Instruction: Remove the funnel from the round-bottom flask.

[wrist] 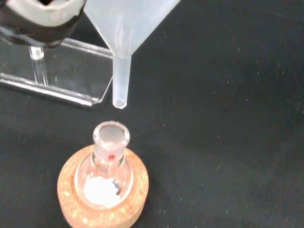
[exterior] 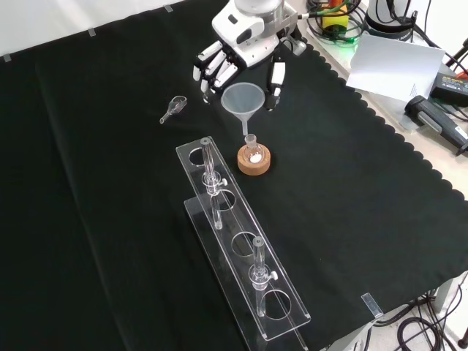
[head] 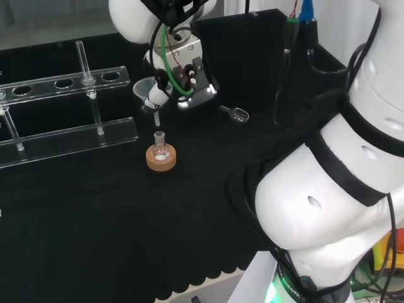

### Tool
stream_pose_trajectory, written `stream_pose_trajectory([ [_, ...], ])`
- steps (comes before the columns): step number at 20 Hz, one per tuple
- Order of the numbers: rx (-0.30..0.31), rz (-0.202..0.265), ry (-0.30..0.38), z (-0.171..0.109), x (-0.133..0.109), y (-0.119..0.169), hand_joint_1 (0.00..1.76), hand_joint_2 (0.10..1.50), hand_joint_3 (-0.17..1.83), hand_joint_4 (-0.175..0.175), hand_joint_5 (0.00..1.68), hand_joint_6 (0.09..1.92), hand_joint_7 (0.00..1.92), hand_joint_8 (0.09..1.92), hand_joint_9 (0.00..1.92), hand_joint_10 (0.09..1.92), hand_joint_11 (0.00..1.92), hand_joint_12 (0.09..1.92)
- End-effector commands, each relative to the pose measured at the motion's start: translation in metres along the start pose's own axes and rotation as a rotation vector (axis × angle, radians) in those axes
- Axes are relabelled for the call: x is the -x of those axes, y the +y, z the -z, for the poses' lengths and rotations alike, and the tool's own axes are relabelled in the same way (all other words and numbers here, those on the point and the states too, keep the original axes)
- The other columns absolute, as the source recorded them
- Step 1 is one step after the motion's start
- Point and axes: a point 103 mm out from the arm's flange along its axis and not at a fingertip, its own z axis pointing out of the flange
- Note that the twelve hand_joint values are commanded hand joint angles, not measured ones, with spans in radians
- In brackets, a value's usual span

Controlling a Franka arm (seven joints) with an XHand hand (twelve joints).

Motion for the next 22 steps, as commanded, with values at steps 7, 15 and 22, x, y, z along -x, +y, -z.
stream_pose_trajectory([
  [7,0.166,0.001,-0.006,0.079,0.018,-0.004,0.9,0.67,0.11,-0.027,0.46,0.09,1.01,0.34,0.45,0.58,0.0,1.03],
  [15,0.153,0.022,-0.024,0.085,0.016,-0.013,0.9,0.67,0.11,-0.023,0.48,0.09,1.03,0.34,0.46,0.57,0.0,1.02],
  [22,0.165,0.012,-0.021,0.084,0.019,-0.019,0.9,0.66,0.14,-0.02,0.5,0.09,1.05,0.33,0.48,0.54,0.0,1.01],
])
